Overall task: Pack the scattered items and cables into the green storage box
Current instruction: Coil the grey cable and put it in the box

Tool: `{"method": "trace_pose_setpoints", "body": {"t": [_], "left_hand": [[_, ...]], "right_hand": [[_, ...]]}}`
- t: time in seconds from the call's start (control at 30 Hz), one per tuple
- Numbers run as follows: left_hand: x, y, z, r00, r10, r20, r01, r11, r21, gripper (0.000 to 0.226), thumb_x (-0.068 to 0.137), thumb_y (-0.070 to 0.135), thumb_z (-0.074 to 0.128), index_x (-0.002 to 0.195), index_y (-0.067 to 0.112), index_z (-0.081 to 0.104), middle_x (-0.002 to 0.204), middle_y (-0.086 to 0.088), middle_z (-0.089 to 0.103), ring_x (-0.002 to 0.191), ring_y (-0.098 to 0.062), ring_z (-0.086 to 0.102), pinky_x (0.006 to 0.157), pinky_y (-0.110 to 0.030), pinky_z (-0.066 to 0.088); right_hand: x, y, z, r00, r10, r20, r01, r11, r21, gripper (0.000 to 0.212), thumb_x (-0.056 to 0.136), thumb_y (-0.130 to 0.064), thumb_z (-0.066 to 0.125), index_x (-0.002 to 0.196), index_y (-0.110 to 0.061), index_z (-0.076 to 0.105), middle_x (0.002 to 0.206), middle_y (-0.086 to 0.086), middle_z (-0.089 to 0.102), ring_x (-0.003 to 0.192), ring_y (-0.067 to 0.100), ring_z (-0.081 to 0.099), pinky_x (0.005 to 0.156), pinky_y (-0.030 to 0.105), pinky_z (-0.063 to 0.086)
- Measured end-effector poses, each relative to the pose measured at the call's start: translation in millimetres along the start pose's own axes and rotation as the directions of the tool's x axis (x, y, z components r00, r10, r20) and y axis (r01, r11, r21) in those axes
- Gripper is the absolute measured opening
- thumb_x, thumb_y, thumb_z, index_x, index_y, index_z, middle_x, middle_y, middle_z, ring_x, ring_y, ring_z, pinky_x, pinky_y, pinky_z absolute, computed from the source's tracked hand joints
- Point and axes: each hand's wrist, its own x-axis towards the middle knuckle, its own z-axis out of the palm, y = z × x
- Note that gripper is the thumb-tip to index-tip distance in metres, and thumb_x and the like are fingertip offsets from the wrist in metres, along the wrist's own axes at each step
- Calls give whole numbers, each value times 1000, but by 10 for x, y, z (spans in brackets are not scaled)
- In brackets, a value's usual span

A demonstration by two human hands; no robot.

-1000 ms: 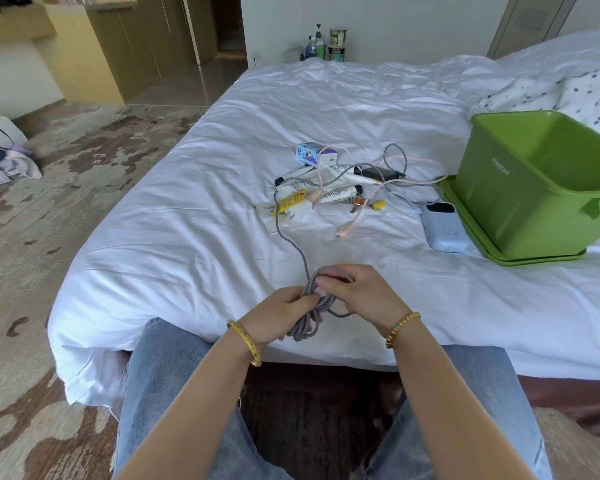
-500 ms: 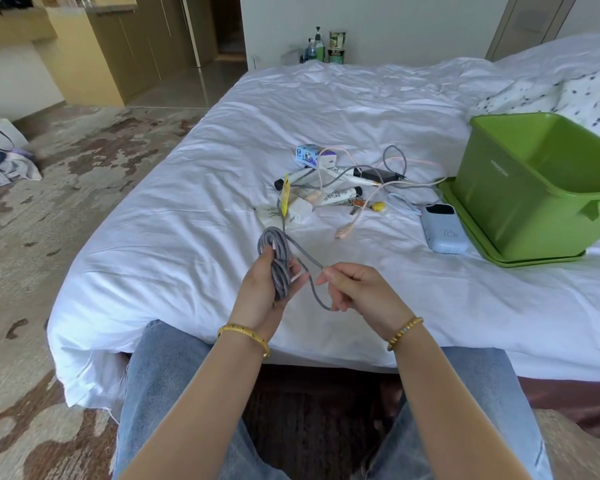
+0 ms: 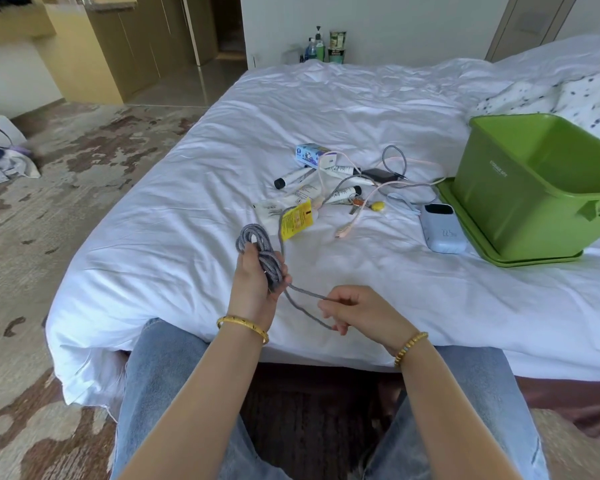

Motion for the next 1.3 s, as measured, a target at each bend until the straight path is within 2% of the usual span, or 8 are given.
{"method": "trace_pose_setpoints", "body": {"t": [0.23, 0.33, 0.43, 0.6, 0.73, 0.9, 1.07, 1.3], "left_hand": [[78, 19, -92, 997, 77, 14, -77, 947, 313, 28, 99, 36, 34, 99, 14, 52, 81, -8, 55, 60, -12, 63, 52, -26, 57], [86, -47, -110, 975, 204, 84, -212, 763, 611, 23, 100, 32, 35, 82, 23, 47, 84, -9, 56, 82, -22, 59, 79, -27, 49], [102, -87, -152, 943, 252, 219, -327, 568, 755, 28, 99, 30, 37, 72, 24, 42, 67, 5, 45, 66, -10, 46, 55, -15, 33], [85, -17, -199, 909, 102, 404, -403, 458, 792, 22, 97, 37, 41, 84, 23, 52, 70, 10, 51, 69, -8, 49, 60, -4, 36], [-29, -26, -145, 812, -133, 568, -447, 485, 752, 36, 89, 48, 46, 105, 18, 58, 76, 6, 65, 71, -5, 56, 70, -23, 46], [-50, -57, -159, 774, -257, 579, -450, 420, 788, 23, 96, 31, 46, 75, 20, 47, 57, 7, 48, 50, -6, 45, 58, -24, 41], [-50, -18, -197, 838, -217, 500, -276, 622, 733, 30, 97, 34, 41, 94, 10, 58, 72, -1, 52, 59, -6, 53, 52, -24, 52], [13, 33, -286, 952, -82, 295, -68, 883, 464, 37, 98, 34, 38, 83, 13, 64, 72, -2, 53, 56, -9, 51, 49, -20, 49]], "right_hand": [[-46, 56, -10, 994, -4, -105, 19, 989, 145, 37, 90, -22, 58, 52, -21, 57, 50, -6, 57, 61, 7, 63, 79, 26, 54], [-36, -39, 5, 998, -27, -61, 39, 978, 204, 32, 91, -20, 56, 60, -14, 61, 43, -6, 43, 45, 5, 44, 64, 26, 53], [-11, -156, -10, 997, -77, -11, 78, 991, 109, 36, 90, -21, 57, 54, -20, 58, 43, -9, 41, 45, 6, 39, 60, 21, 48], [34, -270, -142, 976, -162, -149, 179, 978, 111, 41, 90, -23, 55, 49, -24, 51, 50, -5, 46, 53, 8, 42, 60, 12, 38], [116, -299, -137, 970, -138, -201, 178, 965, 193, 39, 92, -20, 53, 54, -25, 62, 50, -8, 40, 61, 17, 37, 70, 25, 35], [204, -368, -87, 966, -128, -227, 157, 981, 113, 25, 88, -22, 59, 64, -20, 65, 43, -15, 39, 49, 6, 33, 54, 17, 32], [284, -281, -89, 955, -120, -270, 158, 980, 124, 18, 87, -16, 61, 69, -18, 62, 50, -14, 50, 46, -3, 44, 52, 6, 38], [288, 46, -58, 976, 33, -214, -49, 996, -71, 18, 90, -20, 56, 72, -17, 55, 70, -5, 55, 66, 10, 52, 64, 21, 40]]}}
